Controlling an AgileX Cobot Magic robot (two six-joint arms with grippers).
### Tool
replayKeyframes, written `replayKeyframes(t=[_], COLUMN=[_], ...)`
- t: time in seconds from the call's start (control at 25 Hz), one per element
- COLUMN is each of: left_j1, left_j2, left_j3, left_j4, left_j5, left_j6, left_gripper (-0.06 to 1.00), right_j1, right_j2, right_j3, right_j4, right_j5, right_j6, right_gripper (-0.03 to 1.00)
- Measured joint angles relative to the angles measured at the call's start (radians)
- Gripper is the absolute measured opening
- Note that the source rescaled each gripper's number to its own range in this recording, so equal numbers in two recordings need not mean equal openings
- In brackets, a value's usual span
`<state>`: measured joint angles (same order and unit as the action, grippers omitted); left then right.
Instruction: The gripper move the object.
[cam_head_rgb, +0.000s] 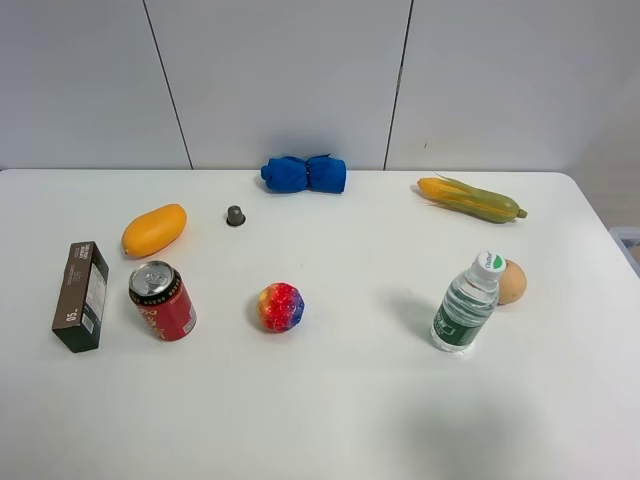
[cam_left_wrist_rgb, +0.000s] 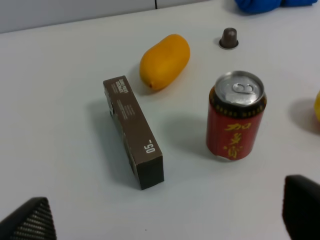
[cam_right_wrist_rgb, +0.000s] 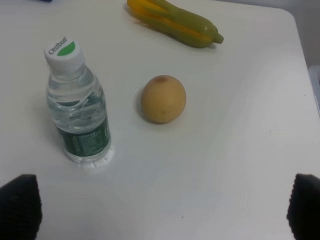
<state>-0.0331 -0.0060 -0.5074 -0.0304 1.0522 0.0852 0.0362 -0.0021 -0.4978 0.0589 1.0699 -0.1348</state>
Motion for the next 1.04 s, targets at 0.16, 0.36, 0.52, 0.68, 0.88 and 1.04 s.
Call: replayKeyframes(t=[0.16,0.36,0.52,0.68,0.88,1.04], left_j1=[0.000,0.000,0.000,0.000,0.000,0.000], left_j2=[0.000,0.000,0.000,0.000,0.000,0.000], left_j3=[0.000,0.000,0.000,0.000,0.000,0.000], left_j4=[0.000,0.000,0.000,0.000,0.000,0.000], left_j5=[0.000,0.000,0.000,0.000,0.000,0.000], left_j6=[0.000,0.000,0.000,0.000,0.000,0.000], left_gripper=[0.87,0.87,0.87,0.87,0.87,0.87], right_j1=[0.000,0.000,0.000,0.000,0.000,0.000], right_j2=[0.000,0.000,0.000,0.000,0.000,0.000], right_j3=[0.000,0.000,0.000,0.000,0.000,0.000], right_j4=[0.000,0.000,0.000,0.000,0.000,0.000], right_j5=[0.000,0.000,0.000,0.000,0.000,0.000], right_j6=[0.000,0.000,0.000,0.000,0.000,0.000], right_gripper=[1.00,1.00,1.00,1.00,1.00,1.00])
